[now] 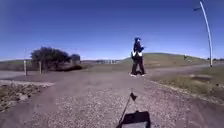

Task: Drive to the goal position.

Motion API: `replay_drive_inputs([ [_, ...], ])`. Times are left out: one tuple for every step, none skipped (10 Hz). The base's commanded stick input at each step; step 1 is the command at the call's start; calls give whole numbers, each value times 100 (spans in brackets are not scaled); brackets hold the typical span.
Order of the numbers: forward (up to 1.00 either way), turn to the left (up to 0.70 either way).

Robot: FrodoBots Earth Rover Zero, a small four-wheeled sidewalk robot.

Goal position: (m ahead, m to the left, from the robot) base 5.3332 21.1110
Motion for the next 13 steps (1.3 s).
replay_drive_inputs([
  [100, 24],
  [100, 39],
  [100, 40],
  [100, 40],
  [100, 40],
  [100, 40],
  [100, 0],
  [100, 0],
  [100, 0],
  [100, 0],
  [100, 0],
  [100, 0],
  [100, 0],
])
